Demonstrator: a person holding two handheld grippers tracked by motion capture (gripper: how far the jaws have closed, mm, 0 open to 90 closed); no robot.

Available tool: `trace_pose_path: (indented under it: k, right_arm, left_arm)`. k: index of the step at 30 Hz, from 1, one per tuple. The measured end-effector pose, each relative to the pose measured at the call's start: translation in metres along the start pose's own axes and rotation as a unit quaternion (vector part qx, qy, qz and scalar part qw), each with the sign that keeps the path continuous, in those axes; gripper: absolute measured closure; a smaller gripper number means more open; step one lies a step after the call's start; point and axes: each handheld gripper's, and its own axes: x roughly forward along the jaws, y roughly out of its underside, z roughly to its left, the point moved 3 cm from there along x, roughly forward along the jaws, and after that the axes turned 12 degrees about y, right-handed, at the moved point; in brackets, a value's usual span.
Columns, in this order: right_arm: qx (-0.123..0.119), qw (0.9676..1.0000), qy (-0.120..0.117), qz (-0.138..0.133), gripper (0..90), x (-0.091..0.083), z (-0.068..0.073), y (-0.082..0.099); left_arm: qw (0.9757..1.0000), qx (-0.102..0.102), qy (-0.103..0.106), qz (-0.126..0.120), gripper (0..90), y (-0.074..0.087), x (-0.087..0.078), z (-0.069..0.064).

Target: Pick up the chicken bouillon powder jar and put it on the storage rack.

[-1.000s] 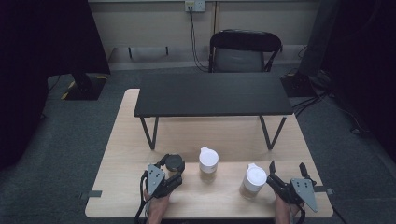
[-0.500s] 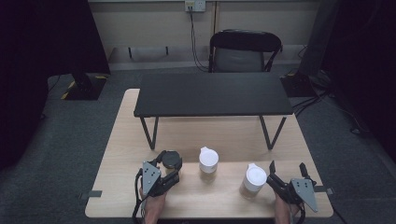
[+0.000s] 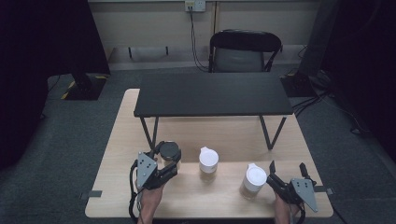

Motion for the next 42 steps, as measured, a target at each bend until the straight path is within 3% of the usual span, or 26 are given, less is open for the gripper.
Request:
trace_pose_path:
  k: [6,14,26,29,33,37,42]
  right_arm:
    - [0.0,1.0,-0.001,0.0,1.6,0.0,0.0,0.0]
    - [0.0,1.0,-0.001,0.0,1.6,0.0,0.0,0.0]
    - [-0.001,1.0,-0.001,0.0,1.6,0.0,0.0,0.0]
    - [-0.001,1.0,-0.002,0.0,1.6,0.0,0.0,0.0]
    - [-0.001,1.0,-0.002,0.0,1.6,0.0,0.0,0.0]
    - [-0.001,1.0,-0.002,0.0,1.6,0.0,0.0,0.0]
    - [0.0,1.0,-0.003,0.0,1.6,0.0,0.0,0.0]
  left_arm:
    - [0.9999,0.012,0.004,-0.007,34.9,-0.022,0.003,0.002]
    - [0.9998,0.005,0.009,-0.015,34.9,-0.049,0.008,0.011]
    - [0.9992,0.03,0.017,-0.021,34.9,-0.102,0.022,0.015]
    - [0.9989,0.034,-0.004,-0.03,34.9,-0.113,0.028,0.014]
    - [0.9988,0.04,-0.014,-0.024,34.9,-0.124,0.035,0.015]
    - [0.9992,0.03,-0.008,-0.024,34.9,-0.134,0.041,0.02]
    - [0.9993,0.032,-0.011,-0.02,34.9,-0.139,0.048,0.026]
